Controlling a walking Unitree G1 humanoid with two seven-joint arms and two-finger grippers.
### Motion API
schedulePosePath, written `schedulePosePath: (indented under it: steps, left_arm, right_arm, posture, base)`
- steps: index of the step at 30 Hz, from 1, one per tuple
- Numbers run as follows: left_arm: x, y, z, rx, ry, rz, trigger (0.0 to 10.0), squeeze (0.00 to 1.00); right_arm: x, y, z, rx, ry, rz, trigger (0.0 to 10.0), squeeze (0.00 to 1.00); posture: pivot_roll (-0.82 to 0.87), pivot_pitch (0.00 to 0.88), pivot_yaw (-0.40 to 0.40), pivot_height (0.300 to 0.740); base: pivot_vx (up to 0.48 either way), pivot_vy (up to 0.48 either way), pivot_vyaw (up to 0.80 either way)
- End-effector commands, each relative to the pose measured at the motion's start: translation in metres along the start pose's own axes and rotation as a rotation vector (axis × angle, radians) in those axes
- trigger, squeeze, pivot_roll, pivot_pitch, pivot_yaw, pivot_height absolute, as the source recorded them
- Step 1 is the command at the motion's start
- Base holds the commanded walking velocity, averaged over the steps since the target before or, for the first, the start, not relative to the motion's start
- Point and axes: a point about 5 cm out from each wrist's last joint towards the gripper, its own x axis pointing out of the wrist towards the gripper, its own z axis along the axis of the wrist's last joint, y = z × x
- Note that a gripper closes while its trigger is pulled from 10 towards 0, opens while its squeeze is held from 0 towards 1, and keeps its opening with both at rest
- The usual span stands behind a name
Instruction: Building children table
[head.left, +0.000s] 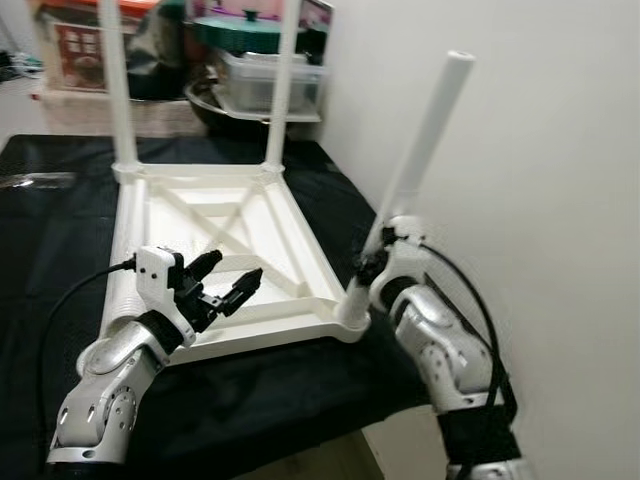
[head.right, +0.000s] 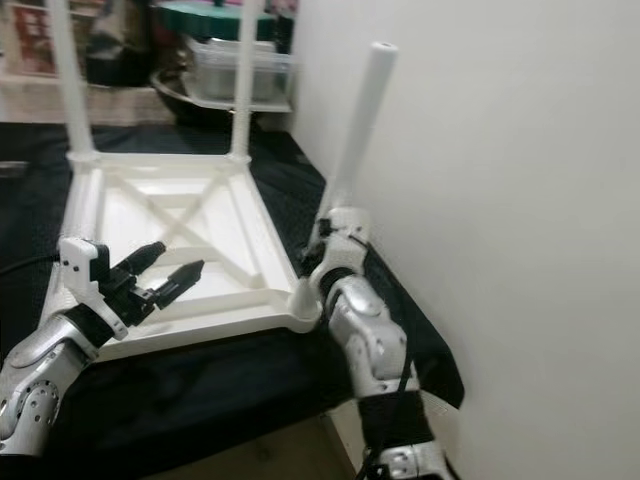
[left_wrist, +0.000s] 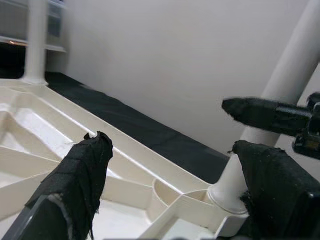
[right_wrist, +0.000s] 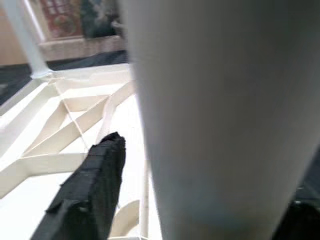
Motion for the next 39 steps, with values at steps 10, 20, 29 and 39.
schedulePosePath:
  steps: [10, 20, 29, 39]
  left_arm:
    - [-0.002, -0.001, -0.001, -0.004, 0.006, 0.004, 10.0, 0.00]
    - [-0.008, 0.001, 0.002, 0.006, 0.007, 0.027, 10.0, 0.00]
    - [-0.013, 0.002, 0.002, 0.004, 0.011, 0.036, 10.0, 0.00]
    - [-0.014, 0.002, 0.001, 0.003, 0.015, 0.051, 10.0, 0.00]
  right_arm:
    - [-0.023, -0.007, 0.016, -0.103, -0.078, -0.022, 10.0, 1.00]
    - [-0.075, -0.026, -0.022, -0.170, 0.196, -0.008, 10.0, 0.00]
    - [-0.101, -0.030, -0.029, -0.124, 0.362, 0.125, 10.0, 0.00]
    - [-0.093, -0.037, -0.028, -0.362, 0.372, 0.018, 10.0, 0.00]
  posture:
    - [0.12, 0.000, -0.177, 0.740]
    - [0.07, 0.000, -0.147, 0.740]
    - [0.06, 0.000, -0.137, 0.740]
    - [0.07, 0.000, -0.146, 0.740]
  base:
    - [0.000, 0.000, 0.00]
    - [0.000, 0.000, 0.00]
    - [0.000, 0.000, 0.00]
    - [0.000, 0.000, 0.00]
